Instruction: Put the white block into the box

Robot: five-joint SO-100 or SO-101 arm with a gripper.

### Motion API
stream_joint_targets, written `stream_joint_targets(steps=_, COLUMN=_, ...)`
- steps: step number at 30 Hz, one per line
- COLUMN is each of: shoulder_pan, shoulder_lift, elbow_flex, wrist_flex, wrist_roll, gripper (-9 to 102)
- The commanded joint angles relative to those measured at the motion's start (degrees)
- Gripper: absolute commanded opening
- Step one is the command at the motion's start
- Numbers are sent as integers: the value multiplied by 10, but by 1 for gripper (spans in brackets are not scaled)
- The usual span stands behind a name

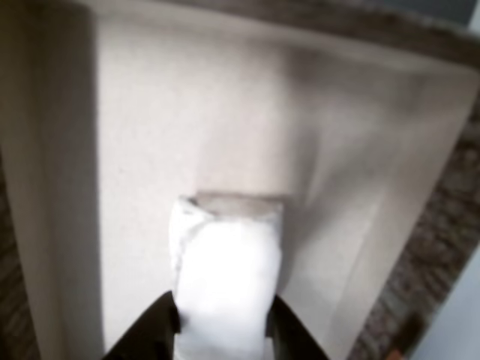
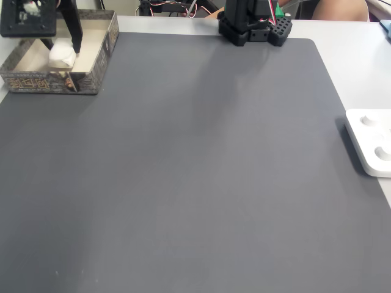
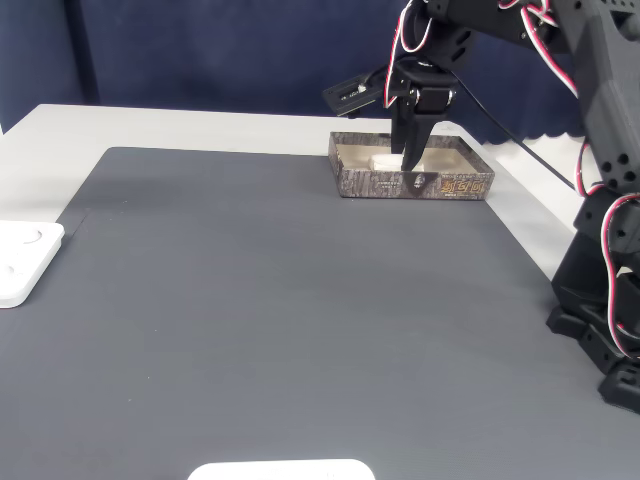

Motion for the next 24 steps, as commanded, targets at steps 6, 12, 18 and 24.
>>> stream_joint_targets(steps=6, shoulder_pan=-1, shoulder_lift=23, elbow_flex=-18, wrist_flex=-3, wrist_roll=-18, gripper=3)
stream_joint_targets(steps=12, shoulder_pan=5, shoulder_lift=25, elbow_flex=-15, wrist_flex=-18, wrist_roll=-14, gripper=16)
stream_joint_targets(steps=18, shoulder_pan=4, shoulder_lift=37, elbow_flex=-4, wrist_flex=-35, wrist_roll=-1, gripper=26)
stream_joint_targets(steps=24, shoulder_pan=-2, shoulder_lift=55, elbow_flex=10, wrist_flex=-52, wrist_roll=-6, gripper=31)
